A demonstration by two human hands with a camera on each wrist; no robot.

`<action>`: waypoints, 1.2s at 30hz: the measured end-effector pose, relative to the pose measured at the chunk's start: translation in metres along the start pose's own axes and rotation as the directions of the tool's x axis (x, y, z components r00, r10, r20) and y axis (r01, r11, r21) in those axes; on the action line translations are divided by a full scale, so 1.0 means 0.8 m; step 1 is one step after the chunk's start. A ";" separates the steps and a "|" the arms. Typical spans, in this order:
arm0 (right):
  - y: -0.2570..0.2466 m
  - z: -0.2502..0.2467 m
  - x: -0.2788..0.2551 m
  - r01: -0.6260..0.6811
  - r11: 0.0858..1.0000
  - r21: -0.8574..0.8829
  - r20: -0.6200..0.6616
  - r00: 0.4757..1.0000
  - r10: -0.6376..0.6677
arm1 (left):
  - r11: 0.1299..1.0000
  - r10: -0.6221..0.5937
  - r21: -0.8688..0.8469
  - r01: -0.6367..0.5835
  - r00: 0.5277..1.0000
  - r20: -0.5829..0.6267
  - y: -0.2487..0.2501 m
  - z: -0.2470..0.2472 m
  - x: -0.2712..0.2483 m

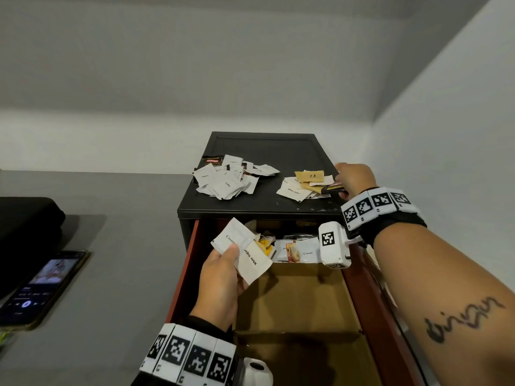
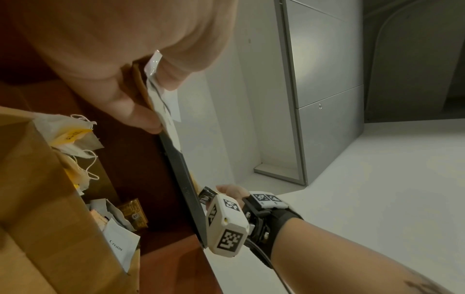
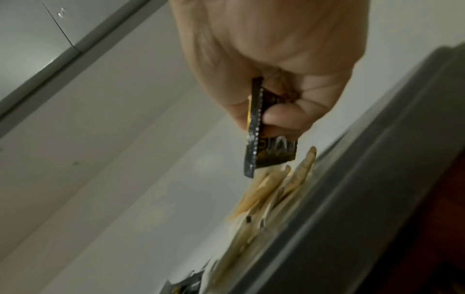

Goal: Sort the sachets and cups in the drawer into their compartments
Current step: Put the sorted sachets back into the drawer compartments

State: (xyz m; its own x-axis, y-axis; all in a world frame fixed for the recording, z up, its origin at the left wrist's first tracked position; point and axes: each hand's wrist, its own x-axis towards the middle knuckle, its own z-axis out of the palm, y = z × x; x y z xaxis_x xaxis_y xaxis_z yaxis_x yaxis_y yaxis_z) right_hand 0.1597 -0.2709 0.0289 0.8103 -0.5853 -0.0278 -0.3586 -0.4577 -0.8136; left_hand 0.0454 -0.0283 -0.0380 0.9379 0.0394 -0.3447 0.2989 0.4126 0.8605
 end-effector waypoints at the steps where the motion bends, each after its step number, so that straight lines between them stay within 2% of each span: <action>1: 0.003 -0.004 0.004 0.039 0.996 -0.086 -0.024 0.999 -0.041 | 1.000 -0.002 -0.005 0.002 1.000 0.001 -0.001 0.000 0.001; 4: 0.012 -0.011 -0.007 0.101 0.973 -0.210 -0.059 0.992 -0.116 | 1.000 -0.007 -0.023 0.007 1.000 -0.001 -0.004 -0.001 0.003; 7: 0.019 -0.016 -0.011 0.000 1.000 -0.026 -0.036 0.999 -0.001 | 0.999 -0.013 -0.041 0.013 1.000 -0.003 -0.007 -0.002 0.005; 8: 0.023 -0.018 -0.013 -0.016 1.000 -0.010 -0.067 0.998 0.015 | 0.999 -0.015 -0.051 0.015 1.000 0.003 -0.007 -0.003 0.005; 12: 0.034 -0.025 -0.031 0.098 0.995 -0.022 -0.131 0.986 -0.100 | 0.997 -0.010 -0.082 0.012 1.000 0.023 -0.008 -0.004 0.006; 15: 0.033 -0.010 -0.081 0.243 0.966 0.087 -0.150 0.962 -0.229 | 0.994 -0.012 -0.112 0.015 1.000 0.029 -0.009 -0.005 0.010; 16: 0.033 0.001 -0.102 0.272 0.959 0.073 -0.100 0.959 -0.264 | 0.992 -0.013 -0.123 0.017 0.999 0.034 -0.009 -0.005 0.011; 18: 0.037 0.025 -0.143 0.318 0.948 0.006 0.095 0.944 -0.317 | 0.988 -0.013 -0.155 0.021 0.999 0.053 -0.009 -0.005 0.011; 20: 0.038 0.049 -0.179 0.345 0.938 -0.025 0.329 0.889 -0.319 | 0.984 0.000 -0.179 0.015 0.997 0.083 -0.009 -0.004 0.011; 22: 0.037 0.066 -0.196 0.349 0.936 -0.048 0.505 0.817 -0.278 | 0.981 0.014 -0.195 0.009 0.993 0.118 -0.010 -0.004 0.011; 24: 0.036 0.074 -0.196 0.331 0.943 -0.038 0.556 0.791 -0.255 | 0.976 0.016 -0.219 0.014 0.990 0.139 -0.010 -0.004 0.012; 28: 0.031 0.059 -0.182 0.180 0.977 0.116 0.484 0.849 -0.214 | 0.957 0.008 -0.288 0.029 0.992 0.128 -0.006 -0.008 0.016; 31: 0.027 0.042 -0.173 0.038 0.963 0.268 0.416 0.897 -0.151 | 0.949 0.010 -0.313 0.030 0.992 0.124 -0.003 -0.010 0.016; 36: 0.030 0.034 -0.169 -0.050 0.928 0.369 0.415 0.902 -0.117 | 0.941 0.025 -0.339 0.027 0.989 0.147 -0.003 -0.012 0.015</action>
State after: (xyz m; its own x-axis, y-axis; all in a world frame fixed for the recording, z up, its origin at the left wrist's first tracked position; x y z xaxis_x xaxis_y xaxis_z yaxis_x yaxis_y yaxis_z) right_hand 0.0543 -0.1847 -0.0022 0.9654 -0.1965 -0.1713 -0.2019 -0.1483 -0.9681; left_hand 0.0545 -0.0202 -0.0476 0.9606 -0.0850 -0.2645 0.2469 0.6974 0.6728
